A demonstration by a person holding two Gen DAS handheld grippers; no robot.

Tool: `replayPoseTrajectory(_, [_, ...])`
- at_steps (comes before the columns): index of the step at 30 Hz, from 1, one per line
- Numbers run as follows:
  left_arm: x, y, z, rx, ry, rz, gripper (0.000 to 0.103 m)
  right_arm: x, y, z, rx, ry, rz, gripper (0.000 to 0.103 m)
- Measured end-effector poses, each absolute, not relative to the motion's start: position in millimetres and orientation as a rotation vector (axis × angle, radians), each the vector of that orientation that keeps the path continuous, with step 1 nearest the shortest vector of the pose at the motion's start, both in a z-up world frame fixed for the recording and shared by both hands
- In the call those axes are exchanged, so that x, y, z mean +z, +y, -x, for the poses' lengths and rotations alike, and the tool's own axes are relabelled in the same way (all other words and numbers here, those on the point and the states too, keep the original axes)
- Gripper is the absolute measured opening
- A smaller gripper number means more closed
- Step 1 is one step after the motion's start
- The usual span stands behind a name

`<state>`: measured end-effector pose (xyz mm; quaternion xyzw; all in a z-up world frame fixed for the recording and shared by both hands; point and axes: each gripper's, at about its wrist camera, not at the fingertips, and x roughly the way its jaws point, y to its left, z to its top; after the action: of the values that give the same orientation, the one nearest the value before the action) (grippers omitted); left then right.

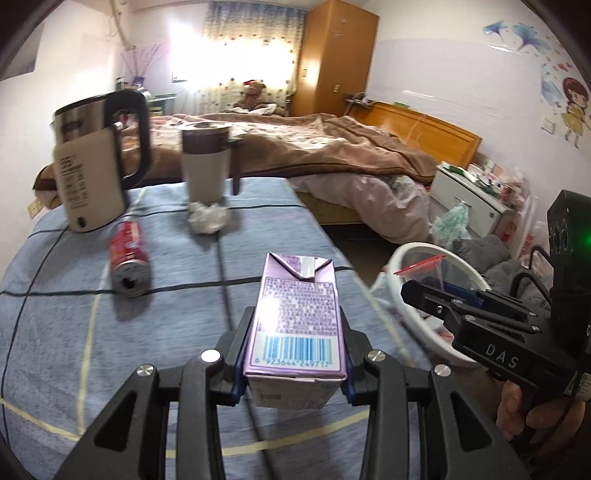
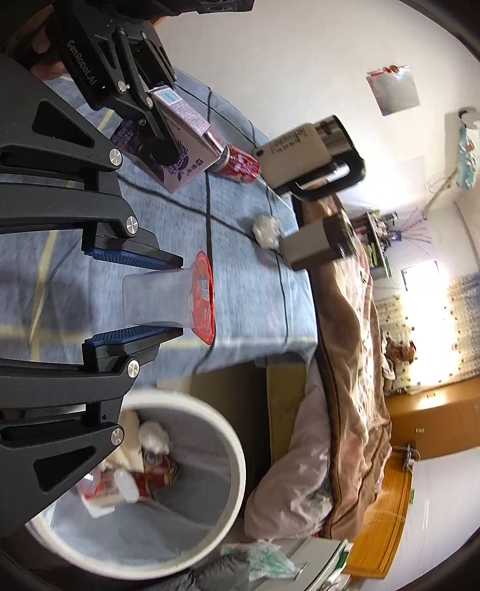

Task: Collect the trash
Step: 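Carry the purple carton and clear cup over the white bin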

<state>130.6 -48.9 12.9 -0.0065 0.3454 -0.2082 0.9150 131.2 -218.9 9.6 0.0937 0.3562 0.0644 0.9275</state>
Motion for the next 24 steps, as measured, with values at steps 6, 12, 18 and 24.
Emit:
replayPoseTrajectory(6, [16,-89,-130,-0.494,0.716,-0.005,0.04,17,-258,-115,0.068,0.708,-0.213,0.03])
replayPoseTrajectory(12, [16,-128,-131,-0.554,0.726,-0.015,0.04,18,-297,-102,-0.003,0.703,-0.237,0.03])
replayPoseTrajectory(18, [13,-165,-133,-0.615,0.743,-0.023,0.04,14,-329,-95,-0.056,0.711,-0.254,0.03])
replayPoseTrajectory(24, [3,-201,-134,-0.665,0.774,-0.046,0.04,4,-357,-93,-0.099,0.743,-0.256,0.03])
